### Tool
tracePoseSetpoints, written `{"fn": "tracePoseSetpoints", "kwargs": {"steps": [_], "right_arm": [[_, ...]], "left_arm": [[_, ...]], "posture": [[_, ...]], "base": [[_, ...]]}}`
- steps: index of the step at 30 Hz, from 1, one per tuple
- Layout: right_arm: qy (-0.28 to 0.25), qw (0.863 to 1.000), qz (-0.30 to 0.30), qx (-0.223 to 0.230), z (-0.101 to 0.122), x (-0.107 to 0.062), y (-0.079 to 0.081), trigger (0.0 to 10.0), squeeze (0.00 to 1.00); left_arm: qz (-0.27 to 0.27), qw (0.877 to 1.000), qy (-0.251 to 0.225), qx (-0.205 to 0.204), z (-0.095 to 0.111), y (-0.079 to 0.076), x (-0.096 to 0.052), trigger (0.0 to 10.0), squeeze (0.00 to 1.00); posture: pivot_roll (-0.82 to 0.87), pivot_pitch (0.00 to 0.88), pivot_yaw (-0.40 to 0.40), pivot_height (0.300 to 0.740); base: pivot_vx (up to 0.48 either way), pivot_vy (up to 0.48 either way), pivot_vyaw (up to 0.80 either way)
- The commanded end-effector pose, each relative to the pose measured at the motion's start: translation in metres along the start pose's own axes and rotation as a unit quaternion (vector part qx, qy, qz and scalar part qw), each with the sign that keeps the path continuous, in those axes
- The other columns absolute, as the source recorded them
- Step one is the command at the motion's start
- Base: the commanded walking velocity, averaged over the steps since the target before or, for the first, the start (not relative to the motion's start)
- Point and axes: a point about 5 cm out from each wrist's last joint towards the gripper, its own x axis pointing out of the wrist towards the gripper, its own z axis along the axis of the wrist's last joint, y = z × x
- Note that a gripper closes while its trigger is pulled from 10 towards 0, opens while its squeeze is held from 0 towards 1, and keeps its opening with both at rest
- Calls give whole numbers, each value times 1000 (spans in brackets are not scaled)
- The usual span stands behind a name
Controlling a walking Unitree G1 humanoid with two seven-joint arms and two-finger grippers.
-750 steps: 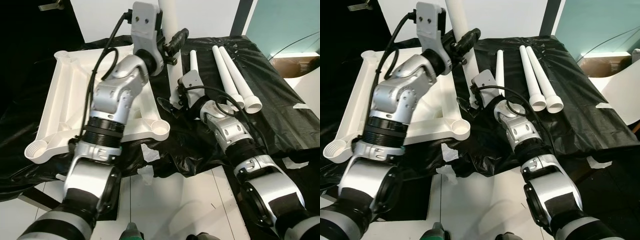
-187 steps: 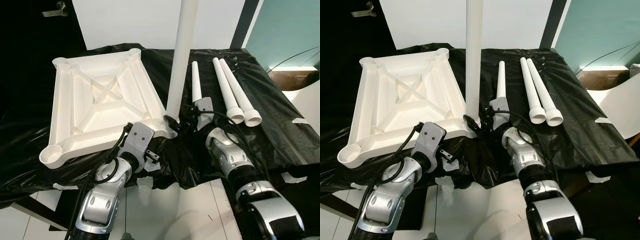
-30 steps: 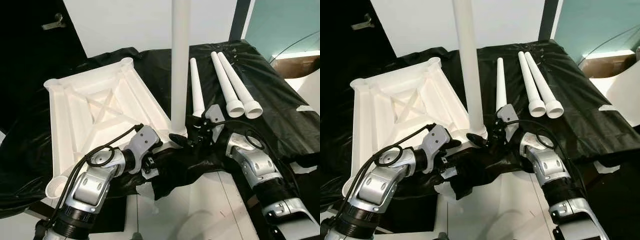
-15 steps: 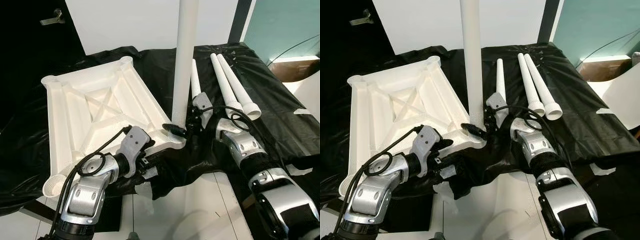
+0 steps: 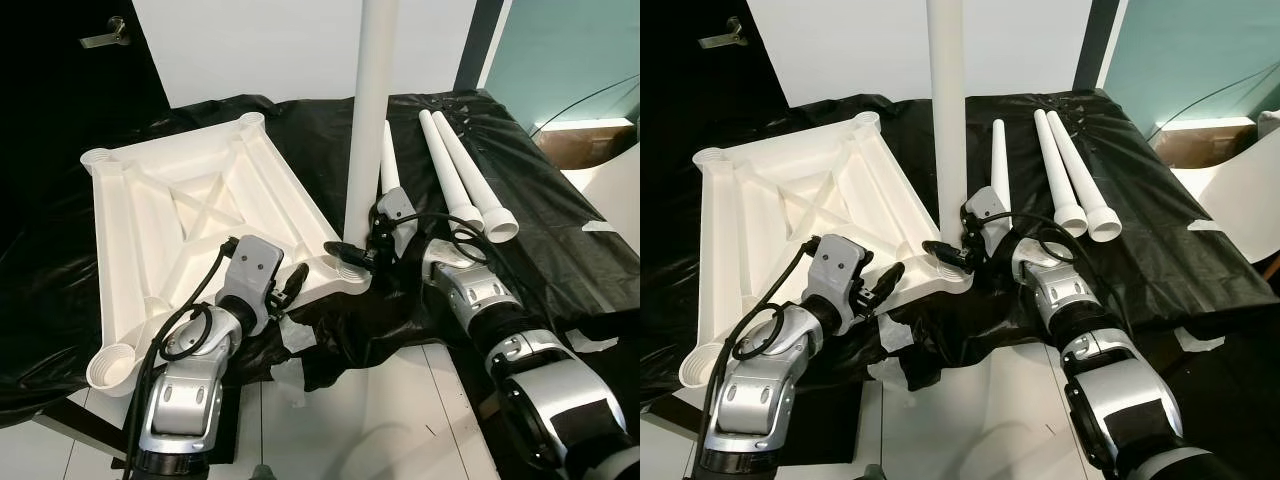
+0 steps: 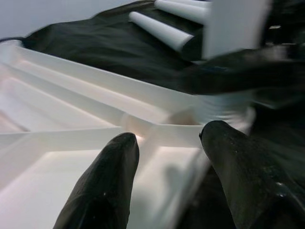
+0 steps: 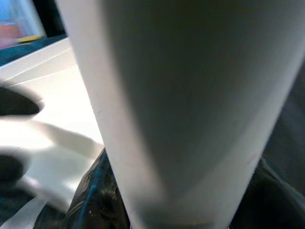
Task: Building children table
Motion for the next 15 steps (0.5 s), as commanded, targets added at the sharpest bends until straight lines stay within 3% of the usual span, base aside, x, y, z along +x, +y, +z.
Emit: {"fn": "tracePoseSetpoints", "kwargs": {"steps": [1,6,9,15], "right_arm": [[29,999,-40,20,-13,1,5,0,0],[31,988,-131,81,-21,9,20,0,0],[28,985,-143,88,-21,10,23,0,0],[11,964,-231,132,-18,20,41,0,0]], "left_arm": [[89,996,0,-1,-4,5,-2,10000,0],[92,996,-3,-3,-9,1,-3,10000,0],[93,996,-3,-4,-10,1,-3,10000,0],[95,995,-7,-8,-10,1,-1,10000,0]], "posture": [[106,0,-24,740],[101,0,-17,740],[100,0,-16,740],[87,0,-7,740]], "base": [[0,0,0],[0,0,0],[0,0,0],[0,0,0]]}}
